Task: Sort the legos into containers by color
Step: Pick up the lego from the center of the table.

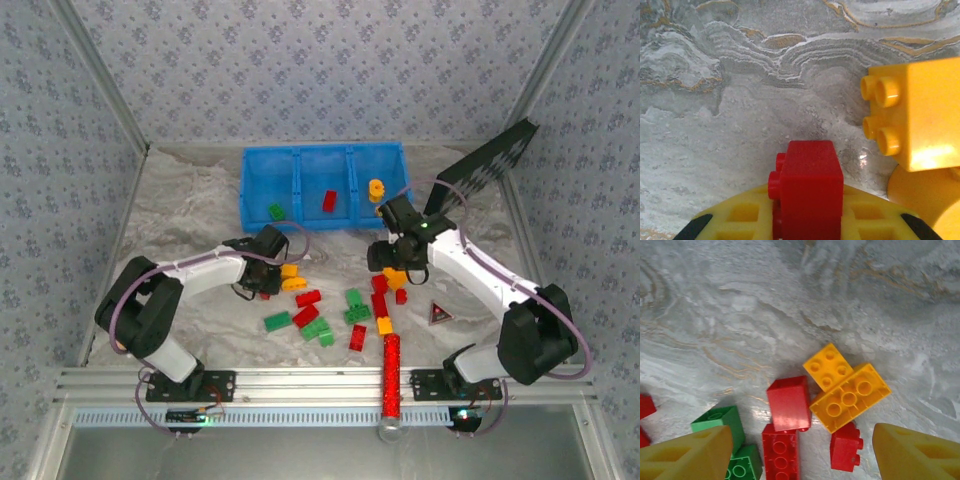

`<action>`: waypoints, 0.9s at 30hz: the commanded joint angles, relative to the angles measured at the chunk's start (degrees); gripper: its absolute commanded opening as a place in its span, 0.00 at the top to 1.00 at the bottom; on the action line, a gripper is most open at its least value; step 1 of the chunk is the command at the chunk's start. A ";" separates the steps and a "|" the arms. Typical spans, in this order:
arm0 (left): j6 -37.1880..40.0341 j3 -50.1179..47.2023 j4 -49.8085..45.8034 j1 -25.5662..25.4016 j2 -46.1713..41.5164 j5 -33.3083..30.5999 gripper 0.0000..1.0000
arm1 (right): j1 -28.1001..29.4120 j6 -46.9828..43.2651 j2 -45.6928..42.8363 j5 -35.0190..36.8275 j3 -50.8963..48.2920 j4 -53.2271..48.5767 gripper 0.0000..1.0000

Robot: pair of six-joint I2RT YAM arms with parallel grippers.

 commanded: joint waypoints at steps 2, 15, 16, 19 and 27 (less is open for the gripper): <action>-1.43 -0.34 -2.74 0.20 1.33 2.63 0.91 | -3.54 4.39 -1.95 -1.41 -2.64 -0.93 0.23; 2.84 23.67 -8.30 0.08 -0.54 0.03 0.96 | -13.11 10.88 -4.85 -5.97 -11.54 5.64 0.26; 3.09 25.94 -7.59 0.08 0.48 -0.07 0.96 | -13.38 11.32 -4.96 -6.58 -12.05 6.26 0.26; 3.71 33.35 -5.05 0.08 4.69 -0.06 0.97 | -13.64 11.83 -5.30 -7.09 -12.65 7.53 0.26; 4.89 50.54 0.62 0.10 19.39 -2.34 0.97 | -13.64 14.81 -5.99 -6.40 -13.47 8.68 0.25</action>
